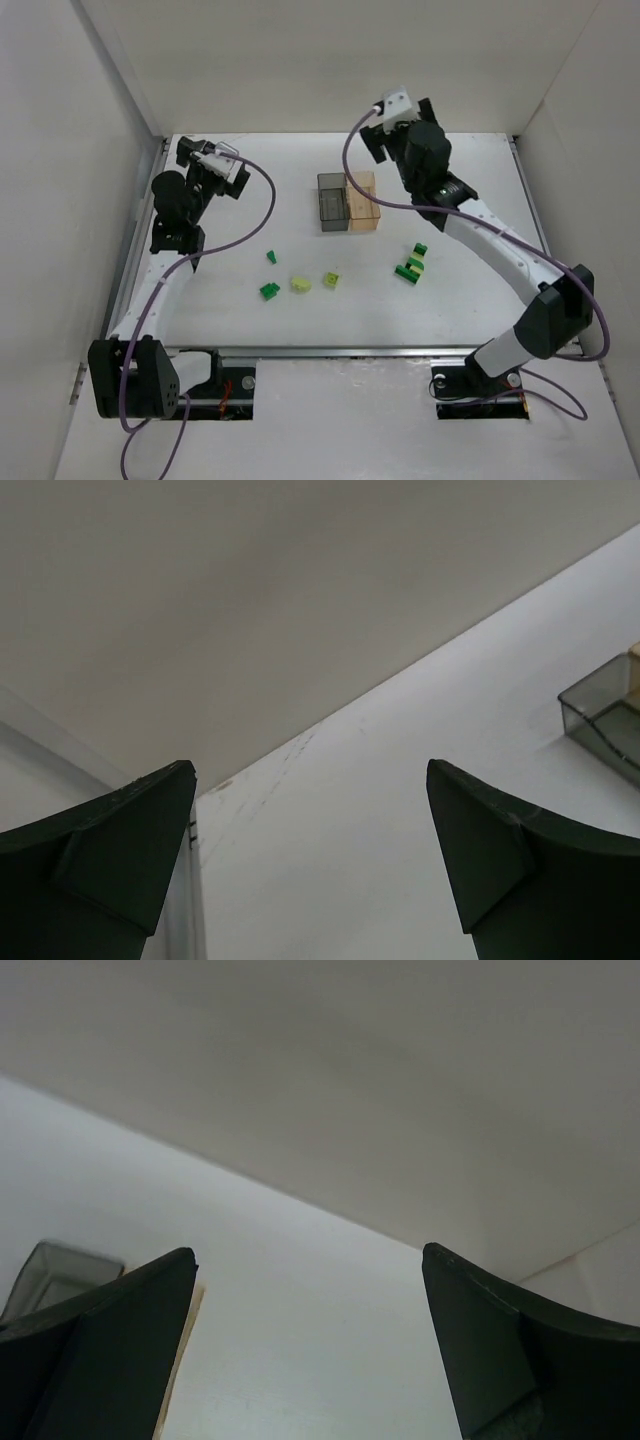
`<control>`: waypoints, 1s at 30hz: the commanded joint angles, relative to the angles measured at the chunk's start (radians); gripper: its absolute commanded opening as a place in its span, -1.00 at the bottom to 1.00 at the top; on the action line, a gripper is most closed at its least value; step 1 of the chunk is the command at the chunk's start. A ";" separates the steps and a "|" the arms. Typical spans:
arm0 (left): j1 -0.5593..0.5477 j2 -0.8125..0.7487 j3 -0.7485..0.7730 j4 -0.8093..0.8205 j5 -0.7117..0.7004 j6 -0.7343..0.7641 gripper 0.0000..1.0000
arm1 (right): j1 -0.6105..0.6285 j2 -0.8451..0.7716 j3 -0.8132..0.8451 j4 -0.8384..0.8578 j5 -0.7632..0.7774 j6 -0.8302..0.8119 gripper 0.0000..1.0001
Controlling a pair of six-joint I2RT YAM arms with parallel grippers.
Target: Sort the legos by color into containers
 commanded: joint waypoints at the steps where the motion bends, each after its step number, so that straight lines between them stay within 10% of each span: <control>1: -0.012 -0.004 0.052 -0.306 0.001 0.260 0.99 | 0.028 0.064 0.231 -0.469 -0.085 0.012 0.99; 3: -0.012 0.006 0.075 -0.360 -0.028 0.184 0.99 | 0.044 0.108 0.356 -0.658 -0.396 0.049 0.99; 9: -0.012 -0.037 0.035 -0.327 -0.218 -0.120 0.99 | 0.180 0.150 0.125 -0.744 -0.321 0.300 0.99; 19: -0.012 -0.074 -0.069 -0.308 -0.201 -0.100 0.99 | 0.310 0.302 -0.014 -0.725 -0.631 0.201 0.80; 30: -0.021 -0.103 -0.087 -0.320 -0.234 -0.100 0.99 | 0.348 0.395 -0.056 -0.612 -0.545 0.273 0.23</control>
